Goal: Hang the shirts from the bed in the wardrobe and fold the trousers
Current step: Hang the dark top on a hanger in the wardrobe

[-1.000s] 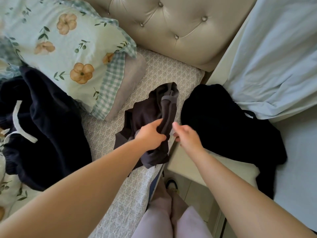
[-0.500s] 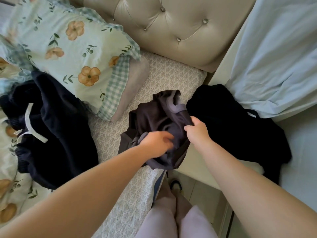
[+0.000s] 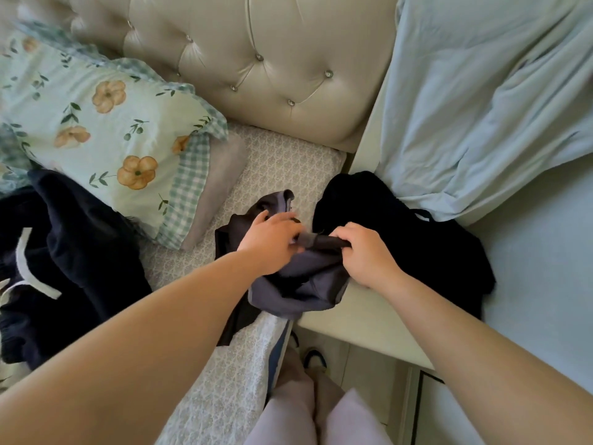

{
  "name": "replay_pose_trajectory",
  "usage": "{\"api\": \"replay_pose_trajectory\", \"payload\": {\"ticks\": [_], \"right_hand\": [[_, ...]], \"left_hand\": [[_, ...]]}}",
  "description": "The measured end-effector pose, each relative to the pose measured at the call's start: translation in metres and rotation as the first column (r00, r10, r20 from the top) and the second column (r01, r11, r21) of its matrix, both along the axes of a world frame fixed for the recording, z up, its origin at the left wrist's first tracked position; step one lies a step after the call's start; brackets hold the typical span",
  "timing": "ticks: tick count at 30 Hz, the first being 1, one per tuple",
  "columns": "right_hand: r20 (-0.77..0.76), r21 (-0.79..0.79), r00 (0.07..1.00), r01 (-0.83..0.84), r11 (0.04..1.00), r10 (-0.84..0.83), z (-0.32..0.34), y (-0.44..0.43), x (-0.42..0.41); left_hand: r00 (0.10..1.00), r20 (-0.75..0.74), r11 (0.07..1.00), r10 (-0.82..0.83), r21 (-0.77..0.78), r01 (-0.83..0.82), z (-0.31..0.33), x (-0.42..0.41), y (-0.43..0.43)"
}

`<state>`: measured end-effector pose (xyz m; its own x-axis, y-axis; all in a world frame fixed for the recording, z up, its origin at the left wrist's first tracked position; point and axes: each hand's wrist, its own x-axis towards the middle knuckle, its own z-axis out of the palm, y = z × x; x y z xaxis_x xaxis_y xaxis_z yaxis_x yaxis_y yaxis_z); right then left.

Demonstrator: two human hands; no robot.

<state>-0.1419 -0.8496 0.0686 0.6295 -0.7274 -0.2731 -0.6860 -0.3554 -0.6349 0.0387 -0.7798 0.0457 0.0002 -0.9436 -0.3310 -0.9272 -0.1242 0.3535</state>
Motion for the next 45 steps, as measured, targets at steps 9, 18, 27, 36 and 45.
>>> {"api": "replay_pose_trajectory", "payload": {"ticks": [9, 18, 27, 36, 45], "right_hand": [[0.115, 0.114, 0.993, -0.029, 0.993, 0.016, 0.042, -0.01, -0.016], [0.268, 0.068, 0.963, 0.01, 0.998, -0.028, 0.097, -0.023, -0.024], [0.386, -0.246, 0.922, 0.102, 0.964, 0.001, 0.186, -0.035, -0.053], [0.322, -0.225, 0.916, 0.321, 0.92, -0.241, 0.21, -0.001, -0.107], [0.328, -0.075, 0.877, 0.395, 0.916, -0.351, 0.253, 0.098, -0.182]], "left_hand": [[0.99, -0.003, 0.96, 0.141, -0.244, -0.137, 0.063, -0.036, -0.014], [0.968, -0.154, 0.928, 0.197, -0.288, -0.235, 0.122, -0.056, -0.003], [0.925, -0.271, 0.963, 0.266, 0.048, -0.263, 0.167, -0.033, 0.03], [0.72, -0.567, 0.914, 0.4, 0.303, -0.268, 0.159, -0.031, 0.091], [0.528, -0.761, 0.798, 0.378, -0.021, -0.602, 0.225, -0.081, 0.125]]}}
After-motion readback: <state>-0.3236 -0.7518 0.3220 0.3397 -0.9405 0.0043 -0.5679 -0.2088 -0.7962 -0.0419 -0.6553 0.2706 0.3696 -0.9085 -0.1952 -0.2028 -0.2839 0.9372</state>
